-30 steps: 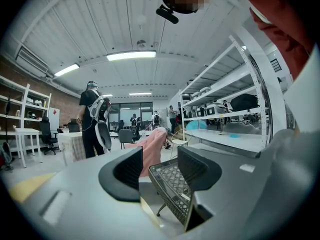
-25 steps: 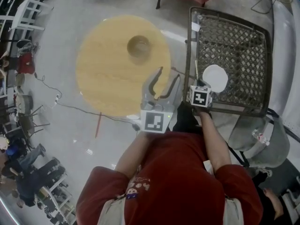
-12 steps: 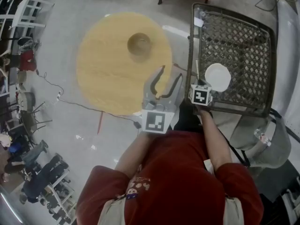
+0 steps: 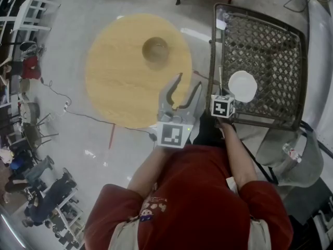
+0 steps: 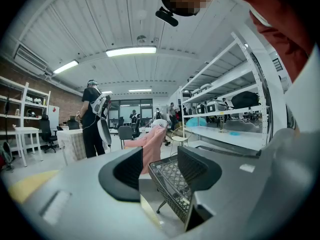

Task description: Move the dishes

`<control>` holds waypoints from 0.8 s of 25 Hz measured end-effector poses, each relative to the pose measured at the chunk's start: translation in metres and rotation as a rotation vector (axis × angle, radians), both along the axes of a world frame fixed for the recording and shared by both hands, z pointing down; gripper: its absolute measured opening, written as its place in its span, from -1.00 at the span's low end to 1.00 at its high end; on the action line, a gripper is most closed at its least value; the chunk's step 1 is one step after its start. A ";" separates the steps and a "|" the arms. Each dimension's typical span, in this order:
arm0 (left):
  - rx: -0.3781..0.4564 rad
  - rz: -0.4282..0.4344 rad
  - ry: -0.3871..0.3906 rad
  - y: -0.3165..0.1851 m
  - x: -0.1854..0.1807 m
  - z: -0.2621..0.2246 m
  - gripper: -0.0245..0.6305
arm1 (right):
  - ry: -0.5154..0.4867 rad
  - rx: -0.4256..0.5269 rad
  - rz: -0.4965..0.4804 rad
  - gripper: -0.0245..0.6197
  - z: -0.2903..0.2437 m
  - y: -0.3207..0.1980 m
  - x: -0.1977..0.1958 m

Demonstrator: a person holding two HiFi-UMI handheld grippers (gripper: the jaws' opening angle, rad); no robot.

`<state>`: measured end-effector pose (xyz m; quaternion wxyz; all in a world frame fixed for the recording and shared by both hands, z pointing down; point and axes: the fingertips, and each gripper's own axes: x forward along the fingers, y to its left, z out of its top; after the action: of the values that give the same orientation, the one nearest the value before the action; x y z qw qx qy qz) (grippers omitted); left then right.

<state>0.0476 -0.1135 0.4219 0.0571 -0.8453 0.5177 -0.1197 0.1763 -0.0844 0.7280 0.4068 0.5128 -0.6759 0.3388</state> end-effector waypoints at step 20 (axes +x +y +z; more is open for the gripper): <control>-0.002 -0.063 0.147 0.005 -0.008 -0.008 -0.24 | -0.027 0.037 0.034 -0.70 -0.019 -0.007 0.003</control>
<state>0.0395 -0.1089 0.4141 0.0143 -0.8351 0.5467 -0.0593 0.1795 -0.0910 0.7087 0.3821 0.5271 -0.6786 0.3401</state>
